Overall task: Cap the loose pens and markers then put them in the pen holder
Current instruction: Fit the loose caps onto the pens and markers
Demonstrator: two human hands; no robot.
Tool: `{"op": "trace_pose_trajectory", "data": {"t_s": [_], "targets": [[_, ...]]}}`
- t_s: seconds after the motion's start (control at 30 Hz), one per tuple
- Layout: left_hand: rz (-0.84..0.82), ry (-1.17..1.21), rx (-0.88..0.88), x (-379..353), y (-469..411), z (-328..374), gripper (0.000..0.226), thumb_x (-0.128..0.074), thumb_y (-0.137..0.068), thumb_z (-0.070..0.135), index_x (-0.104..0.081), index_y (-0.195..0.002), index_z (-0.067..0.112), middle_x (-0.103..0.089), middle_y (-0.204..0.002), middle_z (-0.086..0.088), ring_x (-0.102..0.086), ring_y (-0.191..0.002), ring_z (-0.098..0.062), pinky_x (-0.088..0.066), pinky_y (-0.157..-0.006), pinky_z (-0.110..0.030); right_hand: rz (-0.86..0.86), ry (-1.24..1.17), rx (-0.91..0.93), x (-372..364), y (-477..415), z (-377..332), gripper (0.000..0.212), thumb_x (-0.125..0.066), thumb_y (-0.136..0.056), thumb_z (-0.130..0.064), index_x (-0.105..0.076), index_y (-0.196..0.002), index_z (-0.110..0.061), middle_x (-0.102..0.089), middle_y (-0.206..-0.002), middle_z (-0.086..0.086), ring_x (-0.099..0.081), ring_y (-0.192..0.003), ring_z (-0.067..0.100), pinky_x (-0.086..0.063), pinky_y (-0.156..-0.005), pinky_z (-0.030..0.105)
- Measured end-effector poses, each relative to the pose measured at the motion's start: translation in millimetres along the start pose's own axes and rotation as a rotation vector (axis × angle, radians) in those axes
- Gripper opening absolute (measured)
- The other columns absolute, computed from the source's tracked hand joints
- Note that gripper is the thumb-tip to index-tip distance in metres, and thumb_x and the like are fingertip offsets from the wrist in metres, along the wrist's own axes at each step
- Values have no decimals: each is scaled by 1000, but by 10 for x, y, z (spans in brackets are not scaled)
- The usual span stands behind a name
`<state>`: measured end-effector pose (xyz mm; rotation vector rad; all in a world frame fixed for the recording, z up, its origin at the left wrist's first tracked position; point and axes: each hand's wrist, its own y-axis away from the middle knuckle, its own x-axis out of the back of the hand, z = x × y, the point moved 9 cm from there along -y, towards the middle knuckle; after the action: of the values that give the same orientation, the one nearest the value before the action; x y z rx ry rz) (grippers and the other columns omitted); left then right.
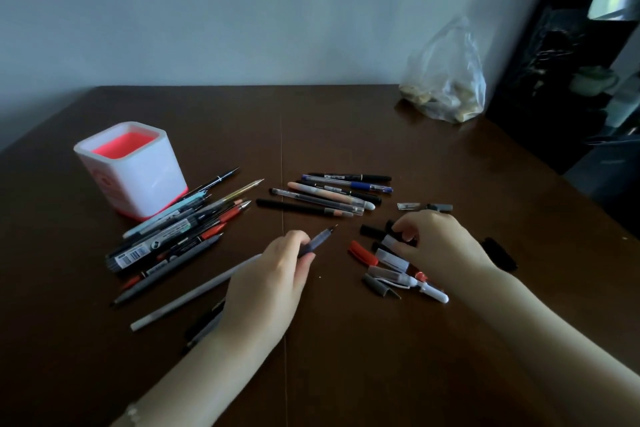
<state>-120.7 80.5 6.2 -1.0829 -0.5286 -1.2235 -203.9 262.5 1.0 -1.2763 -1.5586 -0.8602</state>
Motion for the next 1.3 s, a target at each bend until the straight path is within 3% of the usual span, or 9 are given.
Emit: {"op": "trace_pose_trajectory", "data": {"t_s": [0.2,0.27,0.4,0.47,0.57,0.8,0.97,1.13,1.3], "targets": [[64,57,72,108,-27,-227,22,-66,-80,14,-63,-102,15,-67,-86,3,-59,-74,-5,-39,-60,-7,-189,142,-135,-155,-151,55,31,-56,-85,-43,-67,-85,-14,-70,-90,4,-66,-73,16,-57,-66,29],[91,110,97,128,-37,-281,23,-63,-82,16,-62,-105,15,-66,-91,5,-58,-80,-3,-40,-65,-6,-169,49,-139,-71,-174,-11,23,-58,-85,-38,-64,-82,-15,-68,-84,4,-64,-65,14,-53,-58,25],[154,232,92,219,-46,-273,21,-64,-82,18,-65,-102,15,-63,-89,10,-60,-79,-1,-51,-66,-12,156,-645,-115,278,-133,-221,12,-63,-83,-32,-59,-90,-23,-66,-75,-6,-62,-62,4,-47,-51,15],[160,295,82,224,-54,-273,18,-65,-81,17,-66,-99,16,-62,-85,13,-61,-76,1,-50,-69,-11,178,-1039,-124,165,-83,-331,18,-64,-82,-25,-59,-99,-22,-69,-71,-4,-65,-60,3,-53,-54,16],[153,356,84,218,-51,-282,17,-65,-82,18,-67,-98,17,-64,-83,12,-62,-78,1,-49,-68,-11,177,-1278,-129,-41,-34,-452,17,-62,-81,-15,-61,-98,-15,-72,-78,2,-70,-72,11,-57,-65,21],[149,370,59,200,-54,-255,14,-65,-82,17,-67,-97,18,-66,-84,9,-62,-80,-3,-51,-65,-17,171,-1324,-124,-162,15,-490,15,-62,-80,-12,-62,-94,-14,-70,-84,3,-70,-75,11,-56,-61,18],[170,352,58,216,-54,-273,15,-66,-82,17,-68,-97,17,-67,-84,8,-63,-77,-4,-52,-65,-18,258,-1359,-99,-79,52,-448,15,-63,-77,-12,-61,-91,-14,-71,-85,7,-71,-77,15,-56,-63,20],[149,376,7,214,-46,-216,21,-61,-82,28,-68,-98,18,-68,-87,9,-63,-81,-3,-52,-66,-17,180,-1259,-15,-124,71,-595,14,-64,-75,-9,-62,-86,-17,-70,-80,0,-70,-75,8,-54,-62,15],[196,389,-30,306,-9,-172,26,-55,-81,31,-69,-95,14,-69,-84,8,-62,-80,-4,-52,-63,-18,126,-1339,13,-143,95,-619,19,-66,-65,-18,-63,-83,-13,-72,-80,5,-71,-79,19,-58,-68,26]]}}
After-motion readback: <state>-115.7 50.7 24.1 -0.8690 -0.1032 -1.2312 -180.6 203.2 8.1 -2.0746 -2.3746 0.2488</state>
